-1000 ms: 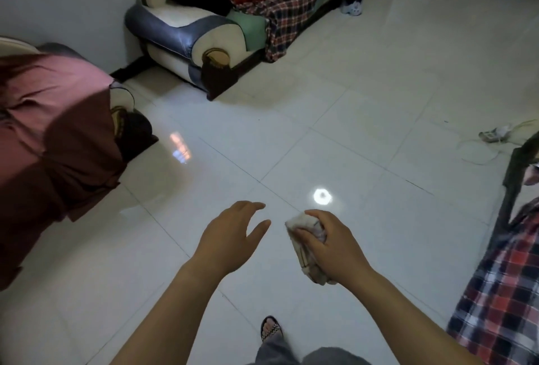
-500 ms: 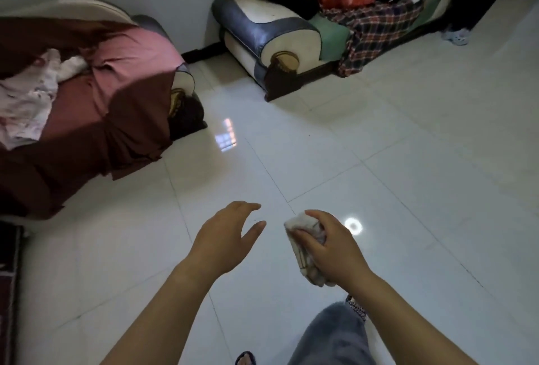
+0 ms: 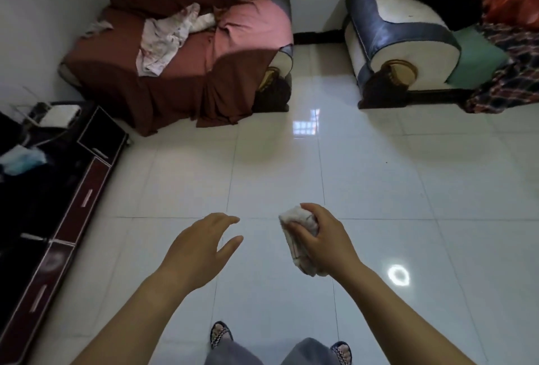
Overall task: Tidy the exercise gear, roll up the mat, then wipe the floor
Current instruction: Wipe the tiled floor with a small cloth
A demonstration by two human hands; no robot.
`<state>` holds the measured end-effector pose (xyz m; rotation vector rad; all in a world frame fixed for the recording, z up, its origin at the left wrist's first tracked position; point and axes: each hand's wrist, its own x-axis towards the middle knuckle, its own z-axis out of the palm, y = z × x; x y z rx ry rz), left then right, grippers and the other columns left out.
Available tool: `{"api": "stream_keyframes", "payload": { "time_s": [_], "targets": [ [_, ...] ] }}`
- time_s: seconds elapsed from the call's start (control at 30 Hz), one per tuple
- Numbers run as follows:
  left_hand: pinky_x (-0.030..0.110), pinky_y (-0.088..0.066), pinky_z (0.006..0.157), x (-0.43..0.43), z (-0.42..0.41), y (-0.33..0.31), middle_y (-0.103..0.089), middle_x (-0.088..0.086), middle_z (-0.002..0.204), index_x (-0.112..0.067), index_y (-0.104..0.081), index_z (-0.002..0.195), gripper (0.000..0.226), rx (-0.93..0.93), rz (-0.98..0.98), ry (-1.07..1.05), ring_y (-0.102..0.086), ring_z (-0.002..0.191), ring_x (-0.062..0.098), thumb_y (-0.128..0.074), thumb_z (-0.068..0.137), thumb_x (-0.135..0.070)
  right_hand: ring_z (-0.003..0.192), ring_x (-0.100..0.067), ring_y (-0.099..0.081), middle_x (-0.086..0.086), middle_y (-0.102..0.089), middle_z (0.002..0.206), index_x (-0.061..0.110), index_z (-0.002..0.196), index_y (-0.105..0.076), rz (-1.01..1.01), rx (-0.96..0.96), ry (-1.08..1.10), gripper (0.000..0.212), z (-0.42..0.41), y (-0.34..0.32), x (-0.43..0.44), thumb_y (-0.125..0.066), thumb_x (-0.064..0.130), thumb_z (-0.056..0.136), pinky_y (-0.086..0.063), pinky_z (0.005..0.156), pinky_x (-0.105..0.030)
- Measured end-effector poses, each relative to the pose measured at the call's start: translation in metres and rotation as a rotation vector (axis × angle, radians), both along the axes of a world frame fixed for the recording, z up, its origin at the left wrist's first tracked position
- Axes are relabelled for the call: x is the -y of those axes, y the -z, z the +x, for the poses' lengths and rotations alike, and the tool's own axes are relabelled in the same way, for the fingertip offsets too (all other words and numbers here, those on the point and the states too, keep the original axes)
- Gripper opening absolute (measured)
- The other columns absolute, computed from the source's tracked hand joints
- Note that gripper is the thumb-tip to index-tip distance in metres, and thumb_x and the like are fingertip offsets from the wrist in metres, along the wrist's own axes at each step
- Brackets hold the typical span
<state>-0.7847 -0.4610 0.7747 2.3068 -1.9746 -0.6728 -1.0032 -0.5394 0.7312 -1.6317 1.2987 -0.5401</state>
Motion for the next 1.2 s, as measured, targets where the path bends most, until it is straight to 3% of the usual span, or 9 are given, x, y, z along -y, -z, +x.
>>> {"api": "stream_keyframes", "payload": {
  "time_s": [0.13,0.27,0.5,0.77,0.97,1.2],
  "targets": [
    [0.027,-0.038,0.102,0.017,0.016,-0.007,-0.038,-0.016,0.142,-0.034,-0.038,0.136,0.045,-0.009,-0.049,-0.050,-0.040,0.127,0.006,-0.038,0.094,-0.049,0.087,-0.001,-0.058,0.014,-0.062,0.096,0.026,0.100,-0.058,-0.034,0.037,-0.060,0.017,0.034,-0.003,0.016,-0.060,0.037,0.087,-0.045,0.070,-0.012],
    [0.023,-0.036,0.100,0.045,0.042,-0.006,-0.037,-0.016,0.142,-0.034,-0.037,0.137,0.045,-0.033,-0.082,-0.019,-0.039,0.127,0.005,-0.038,0.095,-0.048,0.100,-0.005,-0.057,0.014,-0.059,0.111,0.028,0.116,-0.054,-0.019,0.033,-0.053,0.033,0.072,0.000,0.035,-0.058,0.043,0.087,-0.047,0.082,-0.021],
    [0.027,-0.038,0.101,0.116,0.153,-0.005,-0.040,-0.014,0.142,-0.033,-0.039,0.136,0.045,-0.052,-0.137,0.079,-0.041,0.127,0.007,-0.040,0.094,-0.048,0.107,-0.007,-0.054,0.012,-0.057,0.120,0.025,0.124,-0.051,-0.050,-0.026,0.073,0.041,0.173,0.006,0.076,-0.058,0.043,0.088,-0.039,0.083,-0.014],
    [0.027,-0.038,0.100,0.189,0.267,-0.010,-0.042,-0.012,0.140,-0.031,-0.041,0.136,0.045,-0.052,-0.142,0.164,-0.042,0.126,0.009,-0.041,0.094,-0.047,0.107,-0.009,-0.055,0.009,-0.058,0.120,0.023,0.125,-0.051,-0.024,-0.088,0.127,0.044,0.274,0.013,0.129,-0.057,0.045,0.087,-0.045,0.088,-0.022],
    [0.029,-0.039,0.101,0.278,0.317,0.004,-0.042,-0.012,0.140,-0.031,-0.040,0.136,0.045,-0.048,-0.124,0.218,-0.041,0.127,0.009,-0.040,0.094,-0.048,0.102,-0.007,-0.055,0.012,-0.057,0.113,0.023,0.121,-0.053,-0.013,-0.090,0.158,0.037,0.325,0.020,0.210,-0.058,0.040,0.089,-0.037,0.074,-0.007],
    [0.036,-0.042,0.098,0.420,0.361,0.016,-0.047,-0.009,0.136,-0.027,-0.045,0.134,0.045,-0.019,-0.110,0.292,-0.045,0.123,0.013,-0.043,0.093,-0.047,0.099,-0.007,-0.057,0.011,-0.060,0.109,0.026,0.115,-0.055,0.039,-0.047,0.197,0.034,0.376,0.048,0.338,-0.058,0.045,0.087,-0.047,0.082,-0.022]
  ]
}}
